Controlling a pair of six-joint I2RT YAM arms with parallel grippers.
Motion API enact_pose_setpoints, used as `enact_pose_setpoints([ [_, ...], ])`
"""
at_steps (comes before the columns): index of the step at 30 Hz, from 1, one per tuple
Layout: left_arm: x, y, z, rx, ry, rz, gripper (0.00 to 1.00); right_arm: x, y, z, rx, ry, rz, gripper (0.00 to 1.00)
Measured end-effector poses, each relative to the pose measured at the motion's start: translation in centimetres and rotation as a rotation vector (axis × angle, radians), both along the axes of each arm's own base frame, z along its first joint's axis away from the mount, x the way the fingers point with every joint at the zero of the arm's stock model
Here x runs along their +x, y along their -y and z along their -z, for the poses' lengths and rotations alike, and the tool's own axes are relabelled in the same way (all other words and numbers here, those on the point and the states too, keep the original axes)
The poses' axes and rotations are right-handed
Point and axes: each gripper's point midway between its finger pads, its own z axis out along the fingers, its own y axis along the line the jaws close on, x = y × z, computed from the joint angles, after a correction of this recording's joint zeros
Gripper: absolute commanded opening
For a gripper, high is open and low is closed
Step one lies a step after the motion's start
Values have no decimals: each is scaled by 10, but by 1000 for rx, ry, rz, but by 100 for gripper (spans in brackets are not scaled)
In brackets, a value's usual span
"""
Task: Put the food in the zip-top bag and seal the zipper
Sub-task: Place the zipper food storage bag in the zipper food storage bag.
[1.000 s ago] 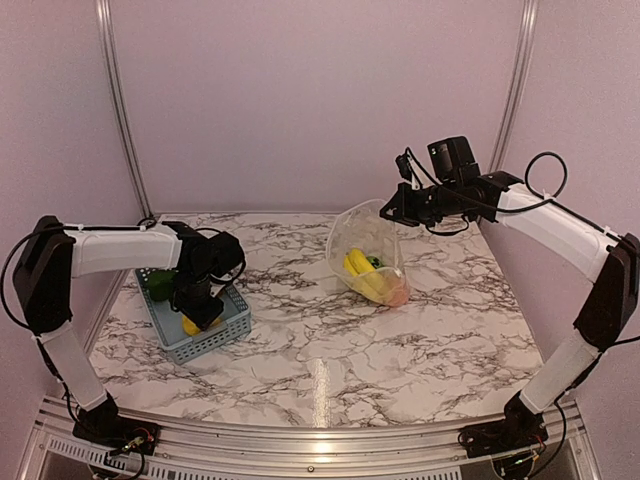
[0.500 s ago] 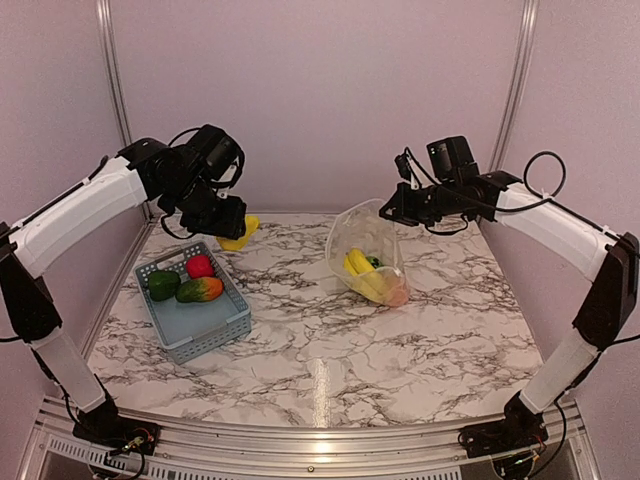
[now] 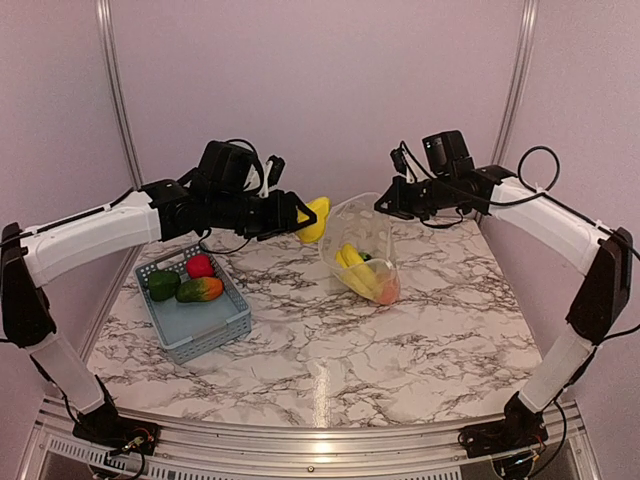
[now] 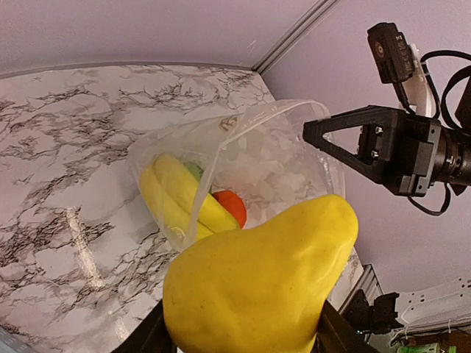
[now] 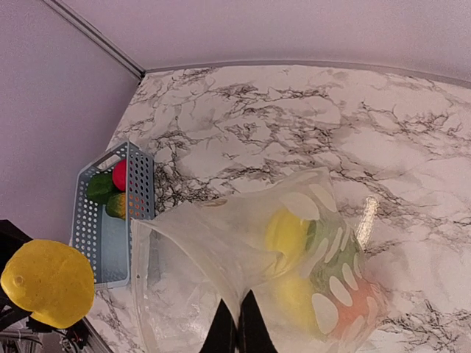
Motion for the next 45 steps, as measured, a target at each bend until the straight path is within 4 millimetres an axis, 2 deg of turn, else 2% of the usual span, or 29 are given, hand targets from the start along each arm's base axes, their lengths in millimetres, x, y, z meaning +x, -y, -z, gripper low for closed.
enact_pose_setpoints([
  [6, 1, 61, -4, -86, 8, 108, 33, 2, -3, 0, 8, -5, -7, 0],
  [8, 3, 77, 2, -82, 3, 127, 33, 2, -4, 1, 10, -10, -8, 0],
  [11, 3, 90, 20, -57, -18, 136, 37, 1, -4, 0, 20, -18, -7, 0],
  [17, 11, 95, 55, 4, -75, 71, 40, 0, -6, 0, 39, -36, -6, 0],
  [22, 31, 101, 59, 12, -102, -14, 44, -1, -9, -2, 63, -48, -9, 0],
  [23, 35, 104, 58, 5, -104, -29, 47, -2, -9, -3, 69, -51, -10, 0],
  [28, 55, 115, 62, -14, -148, -118, 85, -2, -13, -7, 97, -55, -15, 0],
  [31, 63, 124, 69, -24, -177, -138, 89, -2, -14, -8, 104, -56, -17, 0],
  [34, 63, 124, 74, -14, -197, -144, 90, -2, -14, -8, 108, -59, -14, 0],
  [40, 53, 112, 61, -10, -168, -124, 92, 0, -13, -9, 118, -60, -4, 0],
  [41, 51, 110, 55, -9, -154, -116, 93, 0, -12, -10, 119, -59, -2, 0],
  [42, 49, 108, 49, -11, -141, -109, 98, 1, -12, -10, 120, -59, 0, 0],
  [45, 45, 104, 18, -36, -74, -77, 99, 4, -11, -8, 121, -60, 5, 0],
])
